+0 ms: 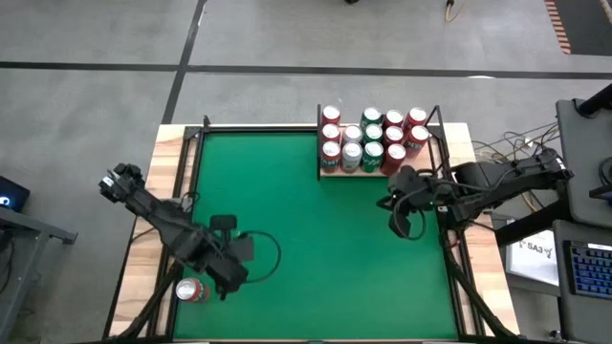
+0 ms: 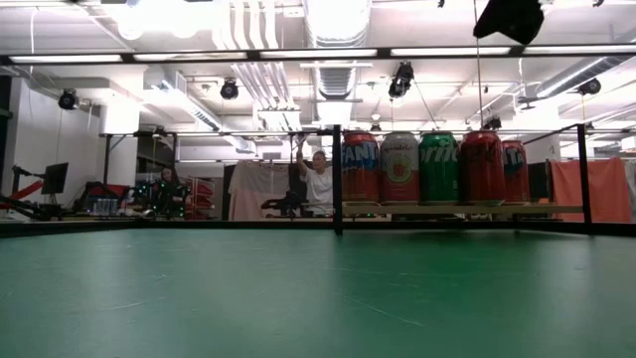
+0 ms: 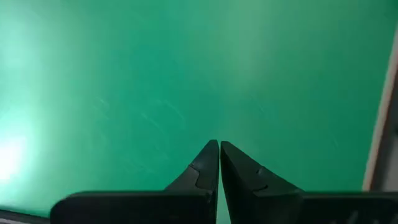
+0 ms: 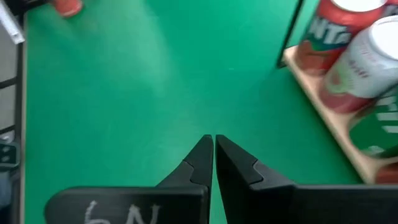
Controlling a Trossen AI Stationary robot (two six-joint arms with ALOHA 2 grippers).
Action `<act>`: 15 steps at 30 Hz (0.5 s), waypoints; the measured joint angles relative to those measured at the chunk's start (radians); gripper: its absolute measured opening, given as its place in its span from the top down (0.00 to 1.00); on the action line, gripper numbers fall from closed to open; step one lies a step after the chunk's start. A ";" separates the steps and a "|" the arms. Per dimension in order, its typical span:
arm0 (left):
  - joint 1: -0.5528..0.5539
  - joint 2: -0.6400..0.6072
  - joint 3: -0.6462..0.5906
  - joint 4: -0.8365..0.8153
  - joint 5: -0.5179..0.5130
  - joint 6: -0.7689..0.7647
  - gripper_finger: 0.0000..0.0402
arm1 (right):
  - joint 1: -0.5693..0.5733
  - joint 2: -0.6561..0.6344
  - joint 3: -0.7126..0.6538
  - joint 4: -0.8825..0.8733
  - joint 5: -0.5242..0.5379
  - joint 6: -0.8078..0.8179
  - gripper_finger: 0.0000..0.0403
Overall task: Place canned beverage on shelf
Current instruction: Put the red soda can on the shelf aligned with the other red soda cans
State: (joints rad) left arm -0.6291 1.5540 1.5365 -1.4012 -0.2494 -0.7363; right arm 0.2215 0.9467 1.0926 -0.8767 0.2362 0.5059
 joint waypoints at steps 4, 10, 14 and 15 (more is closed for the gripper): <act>-0.063 0.013 -0.019 -0.039 0.124 0.007 1.00 | 0.044 0.010 0.000 0.002 0.003 0.024 0.98; -0.177 0.008 -0.021 -0.040 0.248 -0.092 1.00 | 0.065 0.038 0.000 0.009 0.026 0.046 0.98; -0.253 0.003 -0.021 -0.064 0.259 -0.225 1.00 | 0.064 0.062 0.000 0.034 0.027 0.044 0.98; -0.274 0.003 -0.022 -0.069 0.259 -0.259 1.00 | 0.064 0.069 0.000 0.038 0.027 0.043 0.98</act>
State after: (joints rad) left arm -0.9034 1.5566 1.5142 -1.4701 0.0093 -0.9953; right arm 0.2859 1.0153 1.0924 -0.8389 0.2629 0.5492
